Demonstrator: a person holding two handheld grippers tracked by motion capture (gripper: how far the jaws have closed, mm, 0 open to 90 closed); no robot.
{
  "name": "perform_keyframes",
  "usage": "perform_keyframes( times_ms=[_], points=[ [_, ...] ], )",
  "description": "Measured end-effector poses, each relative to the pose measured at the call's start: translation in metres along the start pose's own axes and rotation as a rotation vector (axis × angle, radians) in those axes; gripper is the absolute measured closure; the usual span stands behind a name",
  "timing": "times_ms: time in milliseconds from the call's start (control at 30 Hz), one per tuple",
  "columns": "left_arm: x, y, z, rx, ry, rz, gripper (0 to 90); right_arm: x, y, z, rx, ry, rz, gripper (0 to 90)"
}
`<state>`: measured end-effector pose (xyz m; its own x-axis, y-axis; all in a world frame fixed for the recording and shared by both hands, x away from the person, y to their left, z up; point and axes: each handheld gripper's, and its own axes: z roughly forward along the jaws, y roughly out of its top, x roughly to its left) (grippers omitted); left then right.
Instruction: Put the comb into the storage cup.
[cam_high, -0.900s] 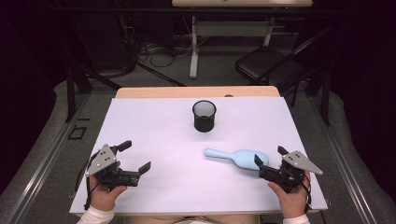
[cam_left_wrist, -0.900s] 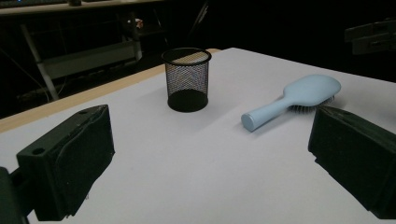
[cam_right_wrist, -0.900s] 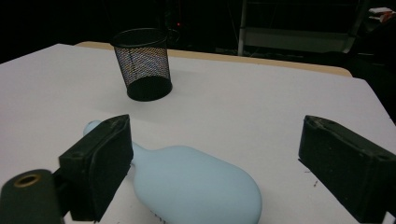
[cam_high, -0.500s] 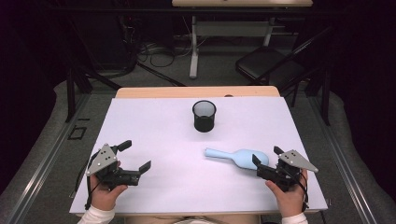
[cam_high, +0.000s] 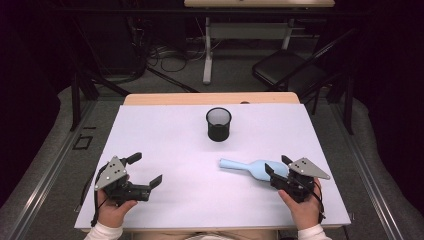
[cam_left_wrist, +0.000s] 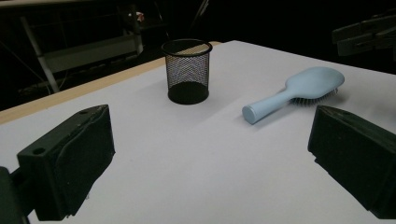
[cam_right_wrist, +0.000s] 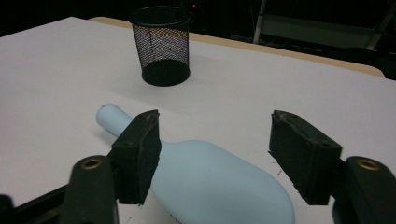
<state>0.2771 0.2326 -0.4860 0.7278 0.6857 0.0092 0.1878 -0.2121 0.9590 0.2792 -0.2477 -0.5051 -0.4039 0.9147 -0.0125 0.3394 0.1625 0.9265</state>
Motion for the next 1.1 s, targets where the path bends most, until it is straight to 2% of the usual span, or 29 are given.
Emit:
perform_keyframes(
  times_ms=[167, 300, 367, 433, 600, 800, 900, 967, 1100],
  points=[
    [0.000, -0.001, 0.000, 0.002, 0.003, -0.005, 0.5, 0.002, 0.003, 0.006, 0.023, 0.030, 0.008, 36.0],
    [0.002, -0.001, 0.000, 0.003, 0.003, -0.010, 0.5, 0.003, 0.005, 0.009, 0.039, 0.032, 0.005, 36.9],
    [0.002, -0.002, 0.001, 0.005, 0.008, -0.014, 0.5, 0.004, 0.007, 0.010, 0.040, 0.038, 0.013, 36.9],
    [0.002, -0.002, 0.000, 0.009, 0.010, -0.018, 0.8, 0.002, 0.010, 0.013, 0.060, 0.066, 0.043, 38.0],
    [0.003, -0.002, -0.002, 0.002, 0.018, -0.022, 0.8, 0.002, 0.018, 0.019, 0.079, 0.072, 0.044, 38.0],
    [0.003, -0.002, -0.002, 0.008, 0.018, -0.019, 0.9, 0.004, 0.028, 0.029, 0.136, 0.090, 0.043, 42.1],
    [0.004, -0.003, -0.001, 0.012, 0.021, -0.024, 0.9, 0.005, 0.035, 0.043, 0.182, 0.124, 0.053, 42.7],
    [0.004, -0.003, -0.001, 0.010, 0.018, -0.026, 0.9, 0.005, 0.036, 0.046, 0.192, 0.127, 0.056, 43.0],
    [0.004, -0.004, -0.001, 0.010, 0.016, -0.027, 0.9, 0.009, 0.042, 0.061, 0.244, 0.154, 0.044, 46.5]
  ],
)
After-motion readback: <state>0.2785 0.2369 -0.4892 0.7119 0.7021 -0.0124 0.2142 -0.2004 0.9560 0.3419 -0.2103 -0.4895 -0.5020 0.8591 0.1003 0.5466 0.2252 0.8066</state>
